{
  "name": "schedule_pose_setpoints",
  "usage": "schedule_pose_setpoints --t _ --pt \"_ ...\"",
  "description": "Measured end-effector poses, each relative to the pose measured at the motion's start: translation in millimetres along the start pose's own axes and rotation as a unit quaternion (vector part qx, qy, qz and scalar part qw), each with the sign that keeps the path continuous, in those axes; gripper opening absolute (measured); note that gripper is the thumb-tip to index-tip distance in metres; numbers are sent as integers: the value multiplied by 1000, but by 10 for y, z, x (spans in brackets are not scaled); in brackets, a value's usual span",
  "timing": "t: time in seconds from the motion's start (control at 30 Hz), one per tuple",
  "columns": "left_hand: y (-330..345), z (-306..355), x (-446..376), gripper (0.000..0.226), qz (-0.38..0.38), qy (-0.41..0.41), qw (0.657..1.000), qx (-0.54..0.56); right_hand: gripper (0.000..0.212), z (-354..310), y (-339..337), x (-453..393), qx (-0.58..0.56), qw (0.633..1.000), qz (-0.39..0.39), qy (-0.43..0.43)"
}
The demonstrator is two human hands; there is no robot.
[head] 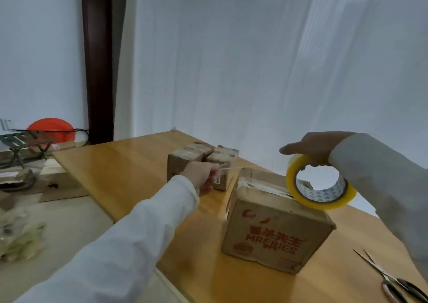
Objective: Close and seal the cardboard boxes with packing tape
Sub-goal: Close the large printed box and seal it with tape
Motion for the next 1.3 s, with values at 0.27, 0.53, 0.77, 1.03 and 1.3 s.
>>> schedule_pose_setpoints --t 0.27,0.53,0.77,1.03,1.3 --pt "-21 -466 -31 14 -3 -51 995 80 59 -233 86 -87 56 998 -16 14" --pt "97 -565 -23 19 2 -64 992 111 57 -190 63 -74 40 999 -19 31" --pt "374 -722 18 29 -41 11 996 -76 57 -248 73 -95 39 999 -1 30" --pt "148 -800 -51 60 -114 -49 941 -315 58 -398 118 -71 74 997 29 18" --pt "603 164 -59 36 -65 73 987 -130 58 -446 132 -107 66 997 49 -11"
Point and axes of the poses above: each hand's wrist, its own x-axis away from the middle knuckle, its own y-axis out of the palm, z = x × y, the point moved 3 cm from there along -x, towards the middle knuckle, and after that the axes turned 15 degrees about y, right-handed, at the moved point
